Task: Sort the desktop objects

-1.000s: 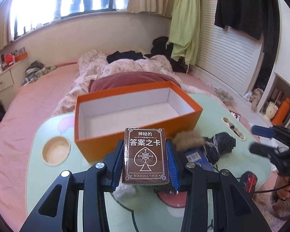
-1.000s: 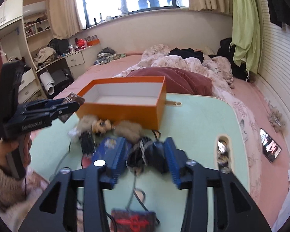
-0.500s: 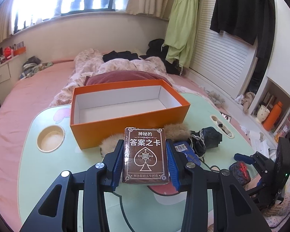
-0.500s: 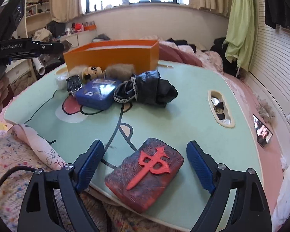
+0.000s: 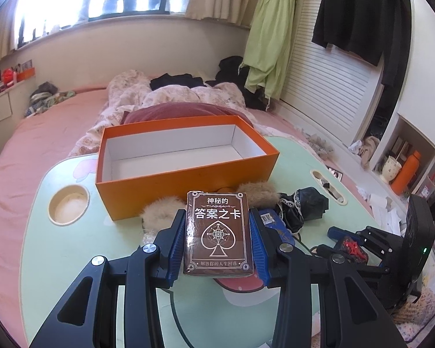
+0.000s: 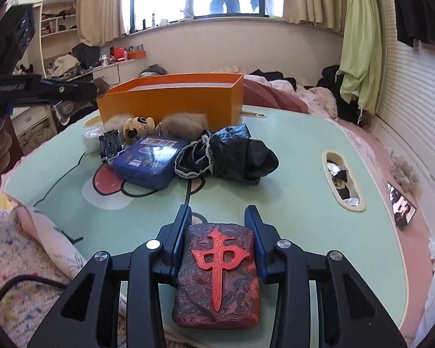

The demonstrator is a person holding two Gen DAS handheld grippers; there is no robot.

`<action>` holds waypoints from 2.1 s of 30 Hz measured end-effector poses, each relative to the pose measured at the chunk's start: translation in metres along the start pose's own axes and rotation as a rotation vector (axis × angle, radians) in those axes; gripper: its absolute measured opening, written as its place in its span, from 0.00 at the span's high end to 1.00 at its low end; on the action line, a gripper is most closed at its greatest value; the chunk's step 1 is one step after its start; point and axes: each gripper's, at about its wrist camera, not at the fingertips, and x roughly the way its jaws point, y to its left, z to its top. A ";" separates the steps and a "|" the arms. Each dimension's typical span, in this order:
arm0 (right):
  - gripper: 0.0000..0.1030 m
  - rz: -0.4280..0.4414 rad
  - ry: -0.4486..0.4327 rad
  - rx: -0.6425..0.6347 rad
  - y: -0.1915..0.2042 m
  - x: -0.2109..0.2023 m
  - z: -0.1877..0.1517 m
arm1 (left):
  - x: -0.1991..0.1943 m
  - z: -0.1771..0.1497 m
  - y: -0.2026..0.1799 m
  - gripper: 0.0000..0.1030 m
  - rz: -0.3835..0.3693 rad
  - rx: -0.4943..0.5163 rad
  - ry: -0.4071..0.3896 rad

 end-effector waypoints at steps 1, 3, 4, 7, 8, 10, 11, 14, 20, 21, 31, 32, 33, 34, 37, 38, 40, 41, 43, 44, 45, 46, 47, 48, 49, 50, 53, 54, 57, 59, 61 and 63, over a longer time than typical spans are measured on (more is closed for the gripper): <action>0.62 0.018 0.006 0.023 -0.003 -0.001 0.003 | -0.001 0.000 0.001 0.61 -0.001 -0.003 -0.002; 0.62 0.042 -0.010 0.057 -0.008 -0.008 0.009 | -0.003 0.001 0.002 0.61 0.002 -0.008 -0.010; 0.62 0.065 -0.029 0.075 -0.011 -0.016 0.014 | -0.005 0.002 0.003 0.61 0.004 -0.009 -0.014; 0.62 0.124 -0.079 0.090 -0.010 -0.033 0.027 | -0.007 0.004 0.004 0.61 0.009 -0.007 -0.021; 0.62 0.134 -0.097 0.081 -0.007 -0.039 0.033 | -0.007 0.006 0.005 0.61 0.011 -0.006 -0.021; 0.62 0.147 -0.122 0.063 0.000 -0.046 0.043 | -0.007 0.010 0.006 0.61 0.014 -0.006 -0.022; 0.62 0.157 -0.130 0.055 0.003 -0.049 0.050 | -0.006 0.013 0.007 0.61 0.013 -0.008 -0.023; 0.62 0.170 -0.138 0.039 0.014 -0.052 0.076 | -0.005 0.028 0.010 0.61 0.007 -0.004 -0.034; 0.62 0.176 -0.119 0.053 0.025 -0.024 0.155 | 0.015 0.084 0.023 0.61 0.075 0.015 -0.044; 0.62 0.173 -0.100 0.060 0.024 -0.012 0.168 | 0.022 0.090 0.026 0.61 0.089 0.017 -0.036; 0.62 0.028 0.165 0.109 0.003 0.136 0.215 | 0.117 0.097 0.066 0.61 0.228 -0.013 0.113; 0.61 0.012 0.190 0.109 0.002 0.148 0.213 | 0.122 0.095 0.068 0.58 0.230 -0.022 0.122; 0.61 0.015 0.209 0.114 0.000 0.153 0.211 | 0.124 0.093 0.069 0.53 0.236 -0.032 0.131; 0.61 0.018 0.230 0.127 -0.002 0.159 0.209 | 0.125 0.091 0.069 0.50 0.239 -0.036 0.131; 0.61 0.037 0.250 0.198 -0.011 0.164 0.205 | 0.115 0.088 0.063 0.36 0.234 -0.023 0.092; 0.61 0.043 0.233 0.218 -0.014 0.159 0.204 | 0.110 0.089 0.061 0.31 0.236 -0.017 0.079; 0.58 0.051 0.190 0.228 -0.015 0.145 0.206 | 0.097 0.088 0.056 0.25 0.236 -0.011 0.044; 0.53 0.045 0.169 0.223 -0.014 0.137 0.207 | 0.087 0.086 0.052 0.23 0.232 -0.006 0.022; 0.45 0.038 0.136 0.212 -0.012 0.117 0.207 | 0.073 0.084 0.046 0.18 0.226 0.003 -0.002; 0.40 0.043 0.118 0.209 -0.011 0.105 0.205 | 0.064 0.080 0.043 0.15 0.221 0.009 -0.011; 0.36 0.045 0.098 0.203 -0.009 0.094 0.203 | 0.055 0.075 0.038 0.12 0.211 0.019 -0.020; 0.34 0.042 0.081 0.193 -0.006 0.083 0.199 | 0.046 0.069 0.034 0.11 0.203 0.029 -0.027; 0.33 0.032 0.065 0.176 -0.003 0.070 0.193 | 0.037 0.062 0.030 0.08 0.196 0.039 -0.028; 0.32 0.019 0.049 0.157 0.002 0.058 0.186 | 0.029 0.054 0.027 0.08 0.185 0.040 -0.021; 0.31 0.004 0.036 0.137 0.007 0.048 0.179 | 0.022 0.046 0.025 0.07 0.170 0.038 -0.015; 0.27 -0.013 0.028 0.122 0.011 0.036 0.169 | 0.014 0.034 0.021 0.07 0.150 0.038 -0.008; 0.26 0.001 0.031 0.068 0.028 0.009 0.138 | 0.005 0.001 0.015 0.05 0.137 0.051 0.031; 0.26 -0.002 0.037 0.052 0.032 0.004 0.130 | 0.005 -0.009 0.014 0.05 0.129 0.052 0.052; 0.25 -0.054 0.067 -0.016 0.045 -0.005 0.100 | 0.006 -0.040 0.011 0.05 0.121 0.029 0.103; 0.25 -0.094 0.089 -0.058 0.051 -0.006 0.078 | 0.008 -0.055 0.011 0.05 0.126 0.001 0.116; 0.25 -0.108 0.116 -0.068 0.053 -0.004 0.061 | 0.013 -0.064 0.011 0.05 0.124 -0.007 0.135; 0.25 -0.084 0.160 -0.055 0.051 0.001 0.045 | 0.021 -0.067 0.016 0.05 0.140 -0.028 0.166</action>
